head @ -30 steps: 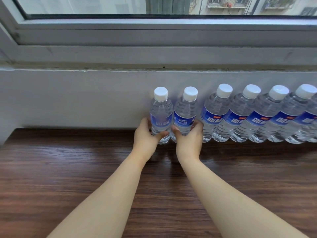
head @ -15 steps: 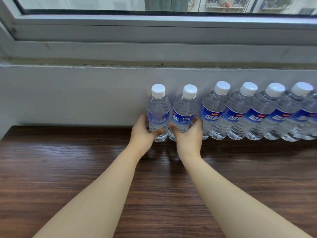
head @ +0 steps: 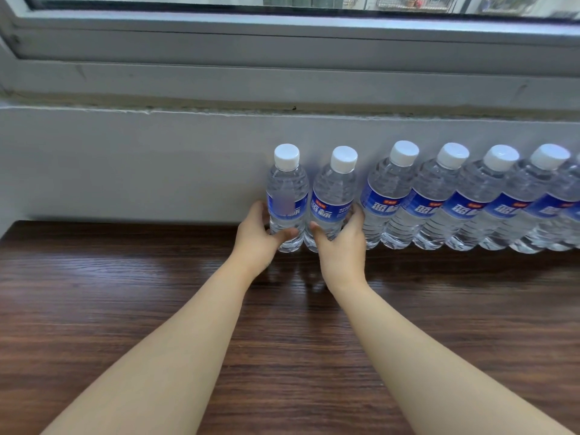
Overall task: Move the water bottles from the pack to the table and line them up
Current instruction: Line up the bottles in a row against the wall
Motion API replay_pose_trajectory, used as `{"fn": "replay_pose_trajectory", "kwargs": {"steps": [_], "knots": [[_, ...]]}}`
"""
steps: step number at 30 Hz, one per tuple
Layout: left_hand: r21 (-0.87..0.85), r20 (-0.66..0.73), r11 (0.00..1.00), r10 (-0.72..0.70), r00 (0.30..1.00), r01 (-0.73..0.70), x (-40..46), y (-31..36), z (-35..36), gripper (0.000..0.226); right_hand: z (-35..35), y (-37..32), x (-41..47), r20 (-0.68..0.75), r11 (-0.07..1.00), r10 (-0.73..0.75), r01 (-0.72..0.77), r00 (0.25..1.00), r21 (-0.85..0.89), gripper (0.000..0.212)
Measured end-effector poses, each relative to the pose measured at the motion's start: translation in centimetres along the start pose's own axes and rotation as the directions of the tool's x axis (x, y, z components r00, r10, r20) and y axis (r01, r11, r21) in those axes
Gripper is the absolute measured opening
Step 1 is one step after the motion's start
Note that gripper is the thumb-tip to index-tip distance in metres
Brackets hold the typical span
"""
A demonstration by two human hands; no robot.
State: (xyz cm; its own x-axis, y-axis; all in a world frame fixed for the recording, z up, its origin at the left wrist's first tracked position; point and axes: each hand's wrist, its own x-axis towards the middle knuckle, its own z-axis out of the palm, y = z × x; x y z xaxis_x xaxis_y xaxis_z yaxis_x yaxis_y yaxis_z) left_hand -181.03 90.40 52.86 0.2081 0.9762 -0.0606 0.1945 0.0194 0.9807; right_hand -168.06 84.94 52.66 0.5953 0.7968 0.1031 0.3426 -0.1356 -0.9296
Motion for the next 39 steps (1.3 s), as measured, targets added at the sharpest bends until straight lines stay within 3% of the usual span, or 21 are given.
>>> {"fn": "replay_pose_trajectory", "kwargs": {"steps": [5,13,20,23,27,39], "knots": [[0.005,-0.002,1.000,0.010,1.000,-0.010,-0.1,-0.2,0.0,0.056,0.1,-0.6,0.1,-0.082,0.999,0.042,-0.044,0.996,-0.021,0.069],[-0.015,-0.008,1.000,-0.001,1.000,0.001,-0.1,-0.1,0.0,0.054,-0.4,-0.2,0.4,0.012,1.000,-0.011,0.011,1.000,-0.003,0.058],[-0.009,0.004,1.000,-0.015,1.000,0.015,-0.1,0.0,0.0,0.056,-0.4,0.0,0.2,0.045,0.999,-0.009,0.007,0.999,0.039,0.062],[0.069,-0.044,0.998,-0.004,0.999,0.007,-0.5,-0.6,0.2,0.062,-0.1,0.7,-0.3,0.013,0.998,0.046,-0.046,0.999,0.031,0.071],[0.028,-0.125,0.999,-0.038,0.991,0.042,-1.1,-1.2,0.7,0.071,0.9,1.9,-1.0,-0.064,0.989,0.145,-0.145,0.987,0.007,0.070],[0.037,-0.102,0.999,-0.016,0.995,0.020,-0.5,-1.5,0.9,0.057,1.4,1.8,-1.1,-0.142,0.990,0.057,-0.075,0.988,-0.121,0.055]]}}
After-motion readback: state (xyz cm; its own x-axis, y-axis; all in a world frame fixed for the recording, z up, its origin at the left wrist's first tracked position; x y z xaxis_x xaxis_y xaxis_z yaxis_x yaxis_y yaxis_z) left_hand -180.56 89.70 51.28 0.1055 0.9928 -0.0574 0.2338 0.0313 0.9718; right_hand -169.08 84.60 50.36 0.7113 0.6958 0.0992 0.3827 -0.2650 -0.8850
